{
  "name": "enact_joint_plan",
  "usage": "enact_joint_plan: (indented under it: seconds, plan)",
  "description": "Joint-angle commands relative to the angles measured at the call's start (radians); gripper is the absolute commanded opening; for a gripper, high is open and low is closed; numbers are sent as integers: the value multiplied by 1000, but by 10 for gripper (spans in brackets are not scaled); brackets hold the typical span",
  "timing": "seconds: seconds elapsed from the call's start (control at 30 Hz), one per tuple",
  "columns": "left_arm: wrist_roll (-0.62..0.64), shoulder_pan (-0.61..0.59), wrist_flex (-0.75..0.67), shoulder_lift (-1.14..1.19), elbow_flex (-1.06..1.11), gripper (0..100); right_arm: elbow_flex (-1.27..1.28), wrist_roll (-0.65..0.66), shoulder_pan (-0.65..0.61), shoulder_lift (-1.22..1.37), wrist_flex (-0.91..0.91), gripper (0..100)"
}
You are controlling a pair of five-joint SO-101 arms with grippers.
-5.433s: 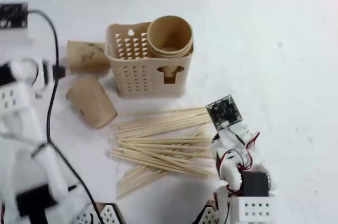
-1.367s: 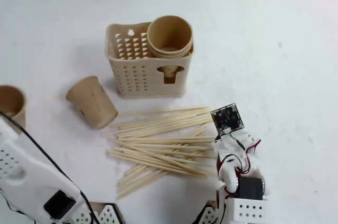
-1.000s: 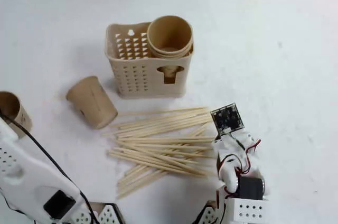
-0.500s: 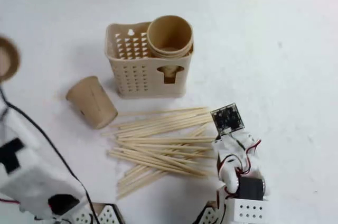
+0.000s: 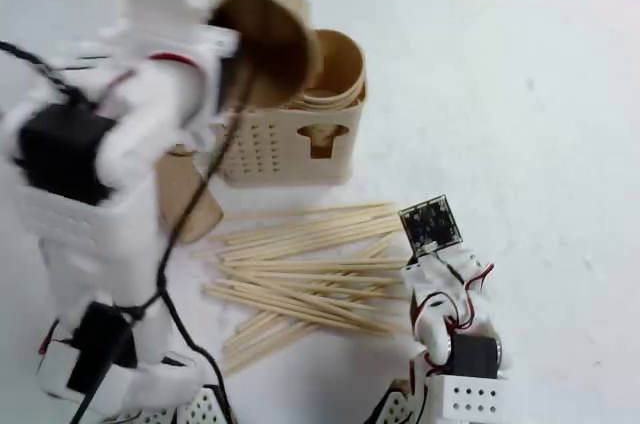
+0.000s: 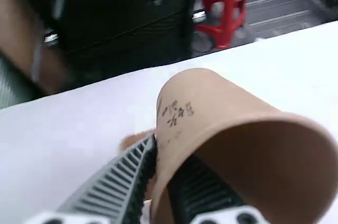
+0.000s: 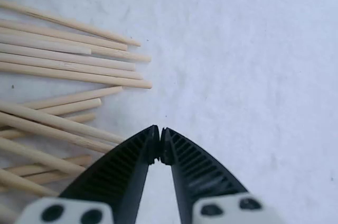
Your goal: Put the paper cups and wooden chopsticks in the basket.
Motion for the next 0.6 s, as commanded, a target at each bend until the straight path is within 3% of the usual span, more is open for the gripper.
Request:
enact_joint_plan:
  seconds: [0.0,0.23,0.57]
  plan:
    - [52,130,-104,22,72,27,6,8,-5,-10,-22,18]
    - [54,140,-132,147,107,27,6,8,-5,-10,-22,18]
    - [55,101,-21,171,109,28,6,8,-5,-10,-22,18]
